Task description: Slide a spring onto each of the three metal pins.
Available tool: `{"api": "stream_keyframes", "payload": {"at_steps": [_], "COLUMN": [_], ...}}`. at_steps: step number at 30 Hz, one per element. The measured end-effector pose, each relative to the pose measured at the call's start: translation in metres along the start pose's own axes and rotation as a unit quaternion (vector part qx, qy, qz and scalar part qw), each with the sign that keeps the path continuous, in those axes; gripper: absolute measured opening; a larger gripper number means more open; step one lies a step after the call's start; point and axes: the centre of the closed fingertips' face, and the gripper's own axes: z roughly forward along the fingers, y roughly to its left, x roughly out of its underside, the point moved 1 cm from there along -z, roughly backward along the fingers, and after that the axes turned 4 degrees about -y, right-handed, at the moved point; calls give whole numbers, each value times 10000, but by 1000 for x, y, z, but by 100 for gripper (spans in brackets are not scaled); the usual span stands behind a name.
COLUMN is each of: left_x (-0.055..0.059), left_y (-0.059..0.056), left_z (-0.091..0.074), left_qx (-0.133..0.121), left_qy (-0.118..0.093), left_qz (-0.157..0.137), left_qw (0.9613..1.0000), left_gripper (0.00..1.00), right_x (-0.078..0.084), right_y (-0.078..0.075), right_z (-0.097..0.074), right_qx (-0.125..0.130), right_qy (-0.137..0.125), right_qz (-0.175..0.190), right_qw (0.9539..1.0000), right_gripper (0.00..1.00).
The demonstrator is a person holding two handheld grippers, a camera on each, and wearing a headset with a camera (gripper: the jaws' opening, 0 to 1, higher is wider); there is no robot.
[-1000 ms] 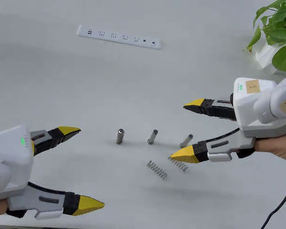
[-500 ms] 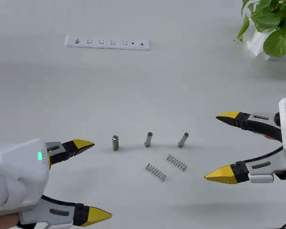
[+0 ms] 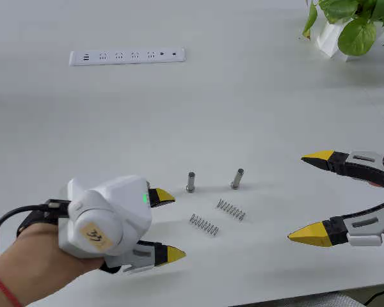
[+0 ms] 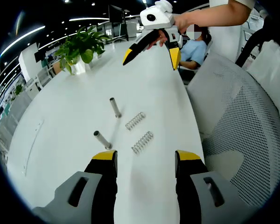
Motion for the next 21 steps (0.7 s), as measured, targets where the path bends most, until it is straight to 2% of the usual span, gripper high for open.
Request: {"api": "stream_keyframes", "payload": {"at_steps": [2,3,5,9,12,15,17,21], "left_x": [6,5,9,10,10,14,18,19], "left_y": [3,3,1,-1,2,6,7,8], "left_z": [6,10,17,27,32,36,41,46], "left_qx": [16,39,101,185,187,168,204,246], "left_qy": [356,368,532,618,666,881,994,1111], "left_qz": [281,329,338,538,544,716,718,872], "left_qw": [9990,9988,9980,9965,9961,9934,9922,9897], "left_gripper": [42,41,38,38,36,29,26,24], "right_x": [2,2,5,11,15,20,23,26], "right_y": [0,0,0,0,-1,-1,-2,-1], "right_z": [-2,-3,-4,-9,-11,-14,-16,-19], "right_qx": [19,32,53,67,71,74,92,136], "right_qy": [-25,-40,-54,-99,-111,-88,-86,-116], "right_qz": [21,34,65,84,92,99,117,149], "right_qw": [10000,10000,10000,9999,9999,9999,9999,9997], "right_gripper": [87,87,87,88,89,90,89,88]}}
